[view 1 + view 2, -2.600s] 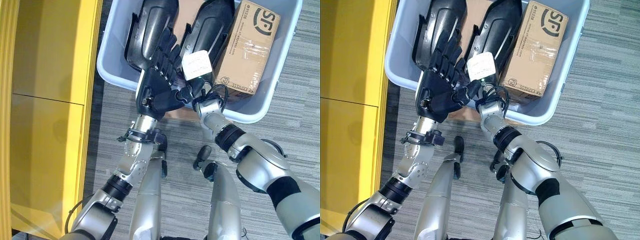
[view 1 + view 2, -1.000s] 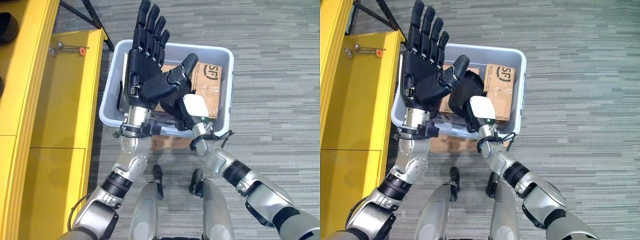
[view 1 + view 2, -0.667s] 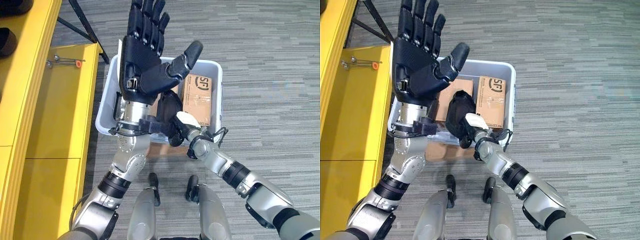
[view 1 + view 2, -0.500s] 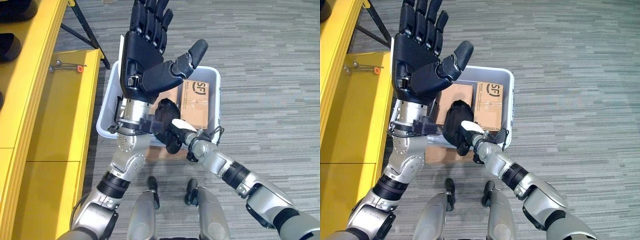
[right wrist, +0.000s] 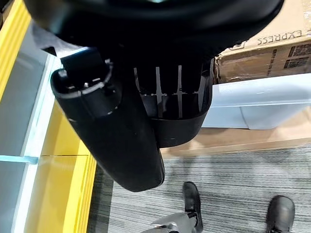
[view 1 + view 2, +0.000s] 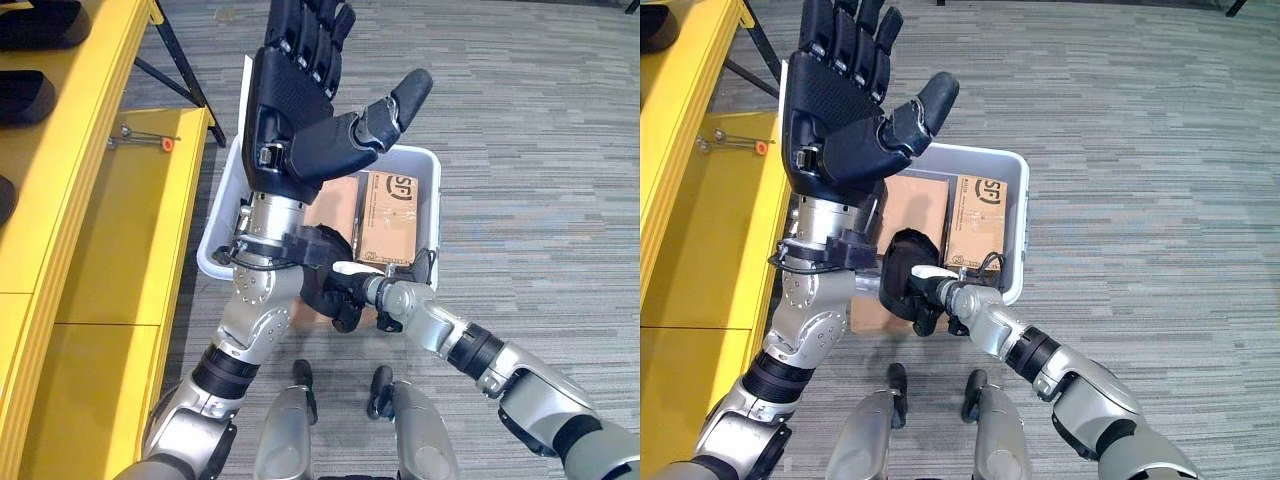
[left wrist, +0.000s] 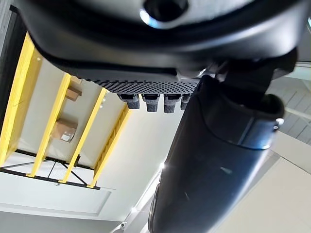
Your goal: Move parts from the plastic box to the shelf.
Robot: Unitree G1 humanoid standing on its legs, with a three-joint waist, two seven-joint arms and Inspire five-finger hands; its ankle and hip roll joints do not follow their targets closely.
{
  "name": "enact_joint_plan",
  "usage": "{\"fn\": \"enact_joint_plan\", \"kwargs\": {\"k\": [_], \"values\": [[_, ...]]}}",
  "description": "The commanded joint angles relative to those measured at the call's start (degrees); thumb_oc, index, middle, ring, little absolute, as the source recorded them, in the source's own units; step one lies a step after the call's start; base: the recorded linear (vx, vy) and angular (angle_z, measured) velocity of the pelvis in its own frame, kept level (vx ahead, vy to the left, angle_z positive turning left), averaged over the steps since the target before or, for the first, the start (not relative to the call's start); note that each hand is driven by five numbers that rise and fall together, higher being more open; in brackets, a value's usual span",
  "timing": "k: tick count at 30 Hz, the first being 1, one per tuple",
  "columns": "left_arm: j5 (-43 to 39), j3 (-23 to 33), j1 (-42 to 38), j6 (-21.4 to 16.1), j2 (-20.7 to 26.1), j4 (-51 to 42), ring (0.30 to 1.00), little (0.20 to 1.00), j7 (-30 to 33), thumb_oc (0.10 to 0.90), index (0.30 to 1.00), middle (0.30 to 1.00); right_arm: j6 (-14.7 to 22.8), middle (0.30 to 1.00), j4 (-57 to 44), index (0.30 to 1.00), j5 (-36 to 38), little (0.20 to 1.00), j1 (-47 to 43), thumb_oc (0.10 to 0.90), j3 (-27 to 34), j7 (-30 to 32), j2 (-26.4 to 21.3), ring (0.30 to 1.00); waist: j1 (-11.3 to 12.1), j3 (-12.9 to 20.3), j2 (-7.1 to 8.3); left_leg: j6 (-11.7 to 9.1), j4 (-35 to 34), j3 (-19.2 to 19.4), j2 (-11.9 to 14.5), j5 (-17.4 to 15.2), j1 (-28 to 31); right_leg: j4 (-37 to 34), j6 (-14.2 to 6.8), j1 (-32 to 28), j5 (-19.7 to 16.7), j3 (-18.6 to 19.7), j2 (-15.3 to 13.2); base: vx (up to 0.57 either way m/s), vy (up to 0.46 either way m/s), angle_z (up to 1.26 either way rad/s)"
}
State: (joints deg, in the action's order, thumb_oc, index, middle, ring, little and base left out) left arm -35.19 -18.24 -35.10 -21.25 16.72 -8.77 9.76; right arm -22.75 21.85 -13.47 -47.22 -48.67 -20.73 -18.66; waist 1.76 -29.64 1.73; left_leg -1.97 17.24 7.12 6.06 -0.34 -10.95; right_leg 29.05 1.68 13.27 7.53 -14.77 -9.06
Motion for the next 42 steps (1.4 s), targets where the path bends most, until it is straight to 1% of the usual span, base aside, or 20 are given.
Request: {"fn": "enact_joint_plan", "kwargs": {"k": [1,7,9,12,14,15,18,23,24,27,30,32,34,36,38,39,40,41,42], "values": [[3.42,-1.29,-2.78,-3.48,-2.64,-7.02,1.0,1.0,-0.68,0.9,1.0,1.0,3.76,0.3,-6.94,0.3,-0.56,0.3,-2.07,0.4,-0.19,-1.75,2.55,0.3,0.72,6.48,0.56,-2.14,-0.03,-1.81,2.73,-4.73,4.15,-7.37,-4.46,-6.61,2.31,5.48,-0.22,0.0,0.0,0.0],[3.42,-0.94,-2.29,-3.52,-2.7,-7.94,1.0,1.0,-0.24,0.9,1.0,1.0,3.66,0.3,-10.32,0.3,0.81,0.3,-1.92,0.4,-0.69,-4.63,0.98,0.3,0.46,6.9,0.65,-2.11,-0.05,-1.75,2.95,-4.82,4.46,-7.14,-4.35,-6.94,2.79,5.9,0.02,0.01,0.002,0.0],[3.25,-0.84,-1.92,-3.08,-2.56,-8.6,1.0,1.0,-0.03,0.9,1.0,1.0,3.74,0.3,-13.39,0.3,3.73,0.3,-1.74,0.4,-0.5,-6.06,-0.18,0.3,0.35,6.94,0.77,-2.05,0.06,-1.83,2.81,-4.96,4.54,-7.35,-4.29,-7.19,2.79,5.96,0.06,0.0,0.0,0.0],[2.57,-1.08,-2.21,-3.52,-2.16,-8.55,1.0,1.0,0.36,0.9,1.0,1.0,3.36,0.3,-16.97,0.3,6.6,0.3,-1.85,0.4,-0.23,-6.53,-1.07,0.3,0.24,7.19,0.99,-2.01,-0.28,-1.78,2.66,-4.91,4.86,-7.75,-4.4,-7.47,2.6,5.92,0.05,0.0,0.0,0.0],[2.3,-1.02,-2.47,-3.04,-2.21,-8.67,1.0,1.0,0.05,0.9,1.0,1.0,2.91,0.3,-18.45,0.3,8.19,0.3,-2.45,0.4,0.19,-6.98,-1.36,0.3,0.24,7.36,1.08,-1.96,-0.42,-1.78,2.56,-5.0,5.05,-7.98,-4.45,-7.7,2.64,6.03,0.07,0.0,0.0,0.0],[2.28,-1.03,-2.59,-2.67,-2.14,-8.68,1.0,1.0,0.22,0.9,1.0,1.0,2.5,0.3,-19.43,0.3,9.92,0.3,-2.94,0.4,0.23,-7.69,-1.57,0.3,0.34,7.55,1.17,-1.97,-0.55,-1.82,2.46,-5.0,5.24,-8.24,-4.52,-7.93,2.58,6.0,0.07,0.0,0.0,0.0],[2.3,-0.8,-2.7,-2.28,-2.42,-8.72,1.0,1.0,0.38,0.9,1.0,1.0,1.35,0.3,-21.32,0.3,11.78,0.3,-2.98,0.4,0.53,-9.79,-1.89,0.3,0.38,8.21,1.38,-1.93,-0.99,-1.41,2.43,-5.15,5.97,-9.32,-4.6,-8.79,2.41,5.63,0.02,0.0,0.0,0.0],[2.46,-0.71,-3.12,-1.45,-2.54,-9.1,1.0,1.0,0.74,0.9,1.0,1.0,-0.98,0.3,-22.1,0.3,16.31,0.3,-2.51,0.4,0.46,-11.86,-1.82,0.3,0.47,8.96,1.53,-1.95,-1.22,-1.03,2.49,-5.23,6.72,-10.0,-4.74,-9.73,2.32,5.27,-0.15,0.0,0.0,0.0],[2.4,-0.74,-3.24,-1.34,-2.47,-9.0,1.0,1.0,0.82,0.9,1.0,1.0,-1.01,0.3,-21.97,0.3,16.48,0.3,-2.41,0.4,0.47,-12.15,-1.65,0.3,0.47,9.11,1.56,-1.96,-1.28,-1.03,2.48,-5.19,6.88,-10.01,-4.75,-9.91,2.33,5.2,-0.18,0.0,0.0,0.0],[2.66,-1.04,-3.46,-1.23,-2.53,-8.91,1.0,1.0,1.27,0.9,1.0,1.0,-3.07,0.3,-22.48,0.3,18.08,0.3,-2.11,0.4,0.32,-12.6,-1.31,0.3,0.49,9.42,1.62,-1.91,-1.33,-0.99,2.41,-5.37,7.29,-10.34,-4.76,-10.47,2.39,5.09,-0.24,0.0,0.0,0.0],[2.36,-1.11,-3.86,-1.1,-2.27,-8.84,1.0,1.0,1.8,0.9,1.0,1.0,-3.55,0.3,-21.44,0.3,18.13,0.3,-1.53,0.4,0.38,-12.11,-1.02,0.3,0.49,9.72,1.65,-1.8,-1.51,-0.91,2.32,-5.46,7.79,-10.62,-4.83,-11.0,2.37,5.02,-0.39,0.0,0.0,0.0],[2.39,-1.07,-3.99,-0.9,-2.21,-8.41,1.0,1.0,1.62,0.9,1.0,1.0,-2.81,0.3,-20.53,0.3,15.11,0.3,-1.17,0.4,0.6,-10.89,-0.87,0.3,0.46,10.04,1.65,-1.83,-1.72,-0.87,2.31,-5.48,8.15,-10.87,-4.86,-11.41,2.42,4.89,-0.41,0.0,0.0,0.0],[2.53,-0.96,-4.16,-0.65,-2.16,-8.39,1.0,1.0,1.7,0.9,1.0,1.0,-2.53,0.3,-19.6,0.3,15.35,0.3,-1.26,0.4,0.82,-10.41,-1.25,0.3,0.38,10.2,1.56,-1.79,-1.94,-0.82,2.29,-5.47,8.47,-11.13,-4.87,-11.7,2.41,5.01,-0.38,0.0,0.0,0.0],[2.71,-0.73,-4.11,-0.92,-2.06,-8.1,1.0,1.0,2.24,0.9,1.0,1.0,-0.44,0.3,-18.74,0.3,14.61,0.3,-1.17,0.4,1.21,-8.77,-1.4,0.3,0.27,10.35,1.49,-1.68,-1.86,-0.85,2.18,-5.62,8.62,-11.11,-4.86,-11.78,2.44,5.19,-0.4,0.0,0.0,0.0],[2.54,-0.56,-4.13,-1.42,-1.93,-8.02,1.0,1.0,2.01,0.9,1.0,1.0,3.69,0.3,-19.23,0.3,13.97,0.3,-1.1,0.4,1.87,-4.79,-1.67,0.3,0.13,10.33,1.41,-1.66,-1.66,-0.8,2.17,-5.76,8.69,-11.06,-4.9,-11.82,2.4,5.31,-0.43,0.0,0.0,0.0],[3.03,-0.41,-4.12,-1.32,-1.95,-8.03,1.0,1.0,1.72,0.9,1.0,1.0,8.43,0.3,-19.63,0.3,13.81,0.3,-1.62,0.4,2.71,0.18,-2.03,0.3,0.09,10.31,1.31,-1.53,-1.45,-0.83,2.13,-5.92,8.79,-10.96,-4.93,-11.92,2.39,5.43,-0.53,0.0,0.0,0.0],[3.55,-0.45,-4.36,-1.73,-1.48,-7.9,1.0,1.0,2.22,0.9,1.0,1.0,15.25,0.3,-20.9,0.3,12.98,0.3,-2.36,0.4,4.9,5.78,-1.84,0.3,-0.05,10.25,1.03,-1.47,-1.16,-0.82,2.03,-6.12,8.79,-10.8,-5.05,-11.88,2.32,5.6,-0.6,0.0,0.0,0.0],[3.59,-0.46,-4.37,-1.8,-1.41,-7.87,1.0,1.0,2.26,0.9,1.0,1.0,16.36,0.3,-21.23,0.3,12.11,0.3,-2.4,0.4,5.2,6.18,-1.82,0.3,-0.06,10.24,1.01,-1.48,-1.09,-0.82,2.04,-6.16,8.78,-10.75,-5.07,-11.87,2.34,5.6,-0.61,0.0,0.0,0.0],[4.32,-0.22,-4.21,-2.22,-1.26,-7.66,1.0,1.0,2.42,0.9,1.0,1.0,19.63,0.3,-24.18,0.3,6.64,0.3,-2.82,0.4,7.67,11.11,-1.91,0.3,-0.24,10.23,0.71,-1.44,-0.81,-0.87,2.02,-6.44,8.85,-10.45,-5.13,-11.88,2.48,5.59,-0.67,0.0,0.0,0.0]]}}
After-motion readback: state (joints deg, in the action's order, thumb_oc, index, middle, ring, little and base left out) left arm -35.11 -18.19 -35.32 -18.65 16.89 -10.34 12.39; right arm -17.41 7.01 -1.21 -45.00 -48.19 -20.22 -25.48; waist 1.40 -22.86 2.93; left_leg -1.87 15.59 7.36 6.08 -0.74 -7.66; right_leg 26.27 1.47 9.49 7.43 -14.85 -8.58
